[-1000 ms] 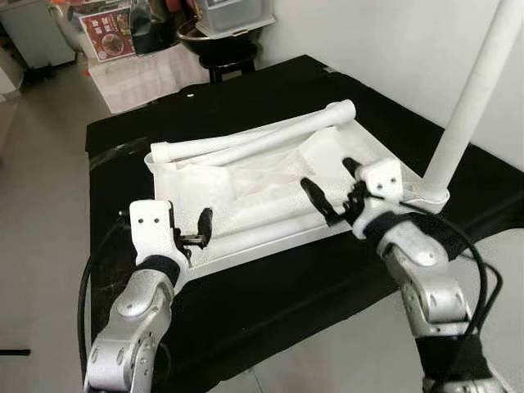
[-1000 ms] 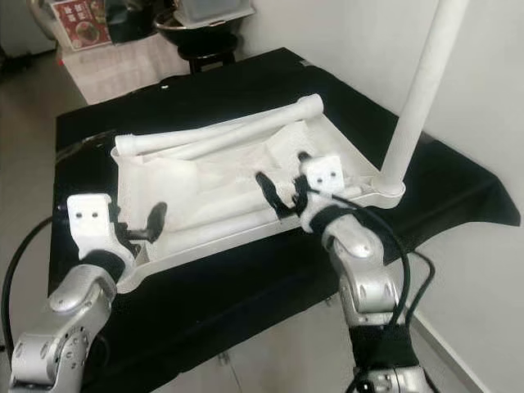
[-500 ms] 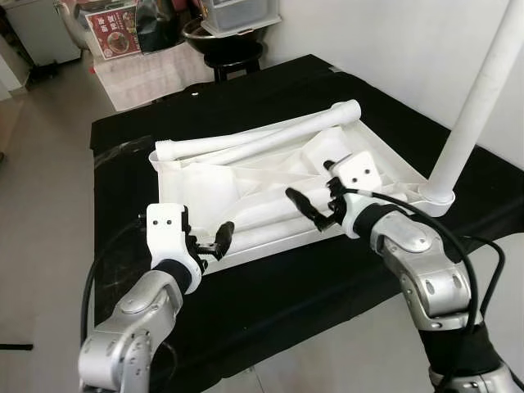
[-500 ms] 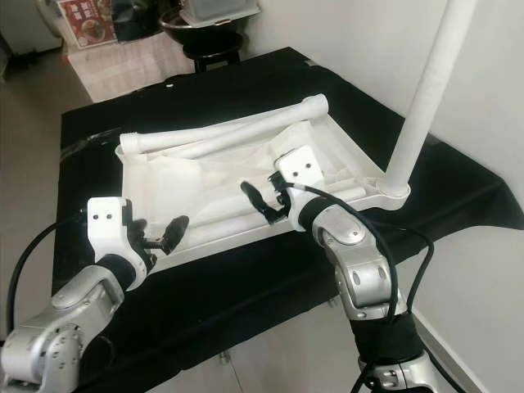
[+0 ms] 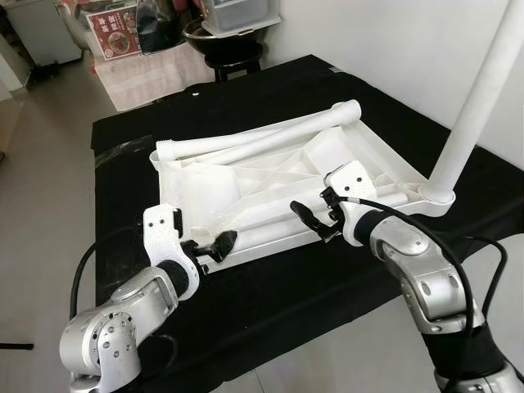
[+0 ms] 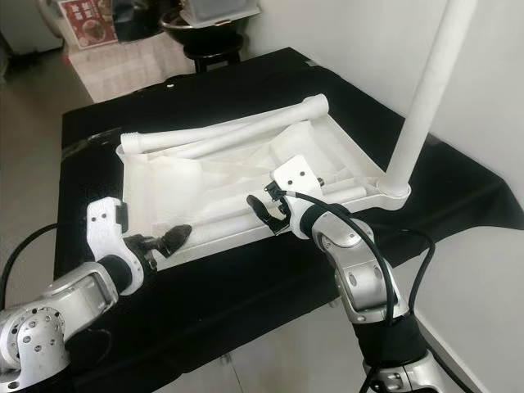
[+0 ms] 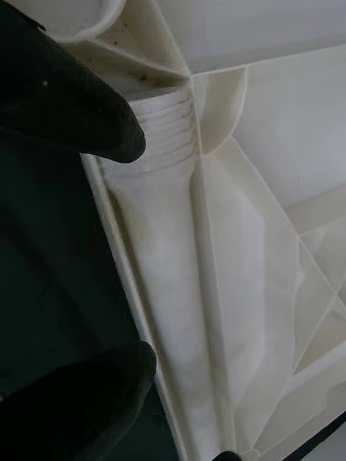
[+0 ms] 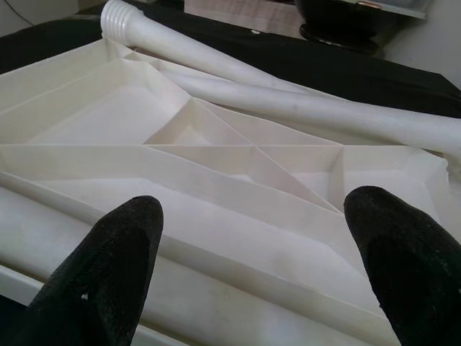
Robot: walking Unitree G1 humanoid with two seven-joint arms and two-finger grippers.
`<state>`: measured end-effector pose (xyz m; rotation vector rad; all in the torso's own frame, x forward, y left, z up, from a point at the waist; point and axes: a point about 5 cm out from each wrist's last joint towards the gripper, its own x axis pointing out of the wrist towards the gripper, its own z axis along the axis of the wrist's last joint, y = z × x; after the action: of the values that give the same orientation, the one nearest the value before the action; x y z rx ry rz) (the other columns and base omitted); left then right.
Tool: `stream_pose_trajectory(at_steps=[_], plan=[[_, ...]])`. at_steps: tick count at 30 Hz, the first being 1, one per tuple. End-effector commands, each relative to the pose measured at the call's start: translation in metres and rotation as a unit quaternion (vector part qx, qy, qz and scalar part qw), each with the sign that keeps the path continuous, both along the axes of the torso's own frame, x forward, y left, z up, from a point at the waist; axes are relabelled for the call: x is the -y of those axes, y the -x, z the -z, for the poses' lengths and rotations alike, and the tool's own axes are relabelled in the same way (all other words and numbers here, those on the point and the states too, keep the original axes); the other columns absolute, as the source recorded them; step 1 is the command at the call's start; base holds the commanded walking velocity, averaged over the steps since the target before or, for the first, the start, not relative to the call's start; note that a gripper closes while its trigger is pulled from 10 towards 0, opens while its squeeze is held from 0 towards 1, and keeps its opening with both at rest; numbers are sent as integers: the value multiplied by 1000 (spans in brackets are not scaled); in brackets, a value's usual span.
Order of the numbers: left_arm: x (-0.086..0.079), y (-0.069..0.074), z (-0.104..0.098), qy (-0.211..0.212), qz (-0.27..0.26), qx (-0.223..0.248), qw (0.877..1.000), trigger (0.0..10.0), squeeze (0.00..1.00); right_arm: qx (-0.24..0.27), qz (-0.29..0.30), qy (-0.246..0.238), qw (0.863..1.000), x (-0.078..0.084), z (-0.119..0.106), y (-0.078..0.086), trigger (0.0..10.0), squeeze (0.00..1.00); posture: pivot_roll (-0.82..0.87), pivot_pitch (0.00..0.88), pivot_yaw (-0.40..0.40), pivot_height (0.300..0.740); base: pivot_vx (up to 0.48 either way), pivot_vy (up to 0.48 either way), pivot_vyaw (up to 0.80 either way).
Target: Building children table
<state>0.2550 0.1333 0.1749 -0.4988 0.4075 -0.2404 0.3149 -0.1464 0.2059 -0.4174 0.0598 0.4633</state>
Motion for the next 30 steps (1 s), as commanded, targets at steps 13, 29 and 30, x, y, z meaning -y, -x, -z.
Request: stream_pose_trajectory(at_steps=[13, 29, 30], plan=[[-29, -2, -2, 10, -97, -51, 994, 10000, 0, -6, -1, 40, 999, -2, 6, -2, 10000, 0, -92, 87, 83, 740, 0, 0, 0], [-26, -6, 22, 91, -87, -108, 986, 10000, 0, -2, 2, 46, 999, -1, 3, -2, 10000, 0, -102, 90, 79, 740, 0, 0, 0], [-26, -6, 22, 91, -87, -108, 986, 10000, 0, -2, 2, 46, 999, -1, 3, -2, 10000, 0, -102, 90, 79, 740, 0, 0, 0]])
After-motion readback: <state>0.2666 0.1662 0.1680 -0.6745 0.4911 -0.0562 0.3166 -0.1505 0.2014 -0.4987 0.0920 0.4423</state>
